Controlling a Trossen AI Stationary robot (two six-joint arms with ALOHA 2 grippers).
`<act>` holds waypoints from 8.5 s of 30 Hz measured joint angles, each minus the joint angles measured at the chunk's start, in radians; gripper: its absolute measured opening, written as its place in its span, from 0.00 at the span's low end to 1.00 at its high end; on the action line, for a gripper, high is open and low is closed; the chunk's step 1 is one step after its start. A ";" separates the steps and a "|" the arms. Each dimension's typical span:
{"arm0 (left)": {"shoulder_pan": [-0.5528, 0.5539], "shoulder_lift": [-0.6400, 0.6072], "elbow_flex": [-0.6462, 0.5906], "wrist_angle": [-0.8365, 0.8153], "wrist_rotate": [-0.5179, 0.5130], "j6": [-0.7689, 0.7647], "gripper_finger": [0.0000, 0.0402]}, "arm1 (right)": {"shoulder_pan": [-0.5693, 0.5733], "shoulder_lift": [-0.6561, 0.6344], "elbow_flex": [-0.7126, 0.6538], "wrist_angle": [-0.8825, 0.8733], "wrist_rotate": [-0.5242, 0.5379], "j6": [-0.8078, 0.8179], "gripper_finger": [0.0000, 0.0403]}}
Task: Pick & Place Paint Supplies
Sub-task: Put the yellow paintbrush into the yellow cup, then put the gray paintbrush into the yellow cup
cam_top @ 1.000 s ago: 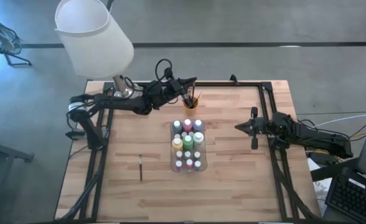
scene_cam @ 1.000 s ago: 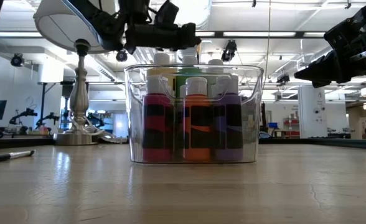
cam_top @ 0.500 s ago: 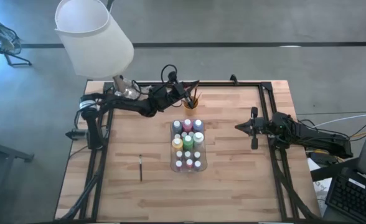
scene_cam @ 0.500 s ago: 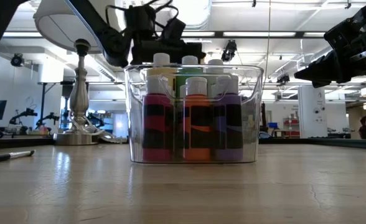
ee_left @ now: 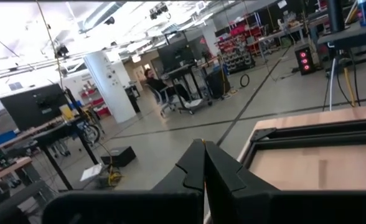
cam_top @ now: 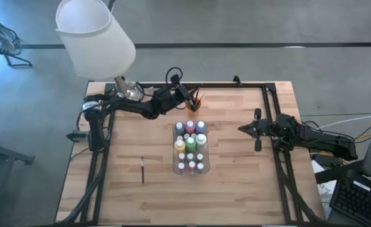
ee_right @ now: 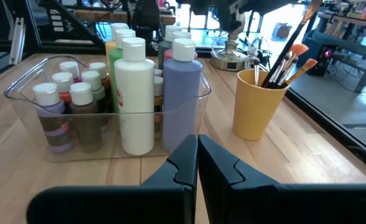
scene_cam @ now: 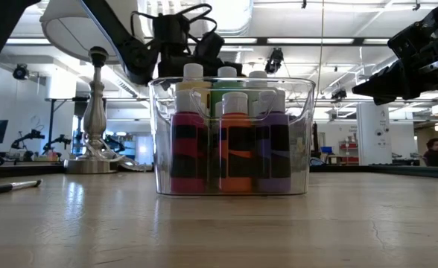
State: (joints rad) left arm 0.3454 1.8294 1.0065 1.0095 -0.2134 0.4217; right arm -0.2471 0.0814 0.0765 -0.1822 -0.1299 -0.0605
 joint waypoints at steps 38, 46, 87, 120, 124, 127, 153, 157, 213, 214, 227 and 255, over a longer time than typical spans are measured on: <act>-0.002 0.000 -0.072 -0.077 0.015 -0.067 0.00 | 0.000 0.000 0.000 0.000 0.000 0.000 0.02; -0.001 0.000 -0.072 -0.077 0.034 -0.080 0.04 | 0.000 0.000 0.000 0.000 0.000 0.000 0.02; -0.015 -0.002 0.210 -0.380 0.032 -0.024 0.23 | 0.000 0.000 0.000 0.000 0.000 0.000 0.02; -0.043 -0.004 0.906 -1.718 0.029 -0.102 0.23 | 0.000 0.000 0.000 0.000 0.000 0.000 0.02; -0.061 -0.004 0.945 -1.842 0.029 -0.140 0.23 | 0.000 0.000 0.000 0.000 0.000 0.000 0.02; -0.080 -0.004 0.974 -1.935 0.006 -0.171 0.23 | 0.000 0.000 0.000 0.000 0.000 0.000 0.02; -0.362 -0.004 1.095 -2.505 -0.130 -0.789 0.23 | 0.000 0.000 0.000 0.000 0.000 0.000 0.02; -0.409 -0.004 1.094 -2.585 -0.129 -0.922 0.23 | 0.000 0.000 0.000 0.000 0.000 0.000 0.02; -0.949 -0.337 0.236 -2.439 -0.222 -2.166 0.23 | 0.000 0.000 0.000 0.000 0.000 0.000 0.02; -0.946 -0.351 0.199 -2.404 -0.217 -2.188 0.23 | 0.000 0.000 0.000 0.000 0.000 0.000 0.02; -0.877 -0.519 -0.222 -1.954 -0.136 -2.316 0.24 | 0.000 0.000 0.000 0.000 0.000 0.000 0.02; -0.710 -0.527 -0.292 -1.818 -0.039 -2.073 0.37 | 0.000 0.000 0.000 0.000 0.000 0.000 0.02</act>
State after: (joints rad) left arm -0.3649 1.3027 0.7147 -0.8081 -0.2521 -1.6512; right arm -0.2472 0.0811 0.0765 -0.1820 -0.1299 -0.0605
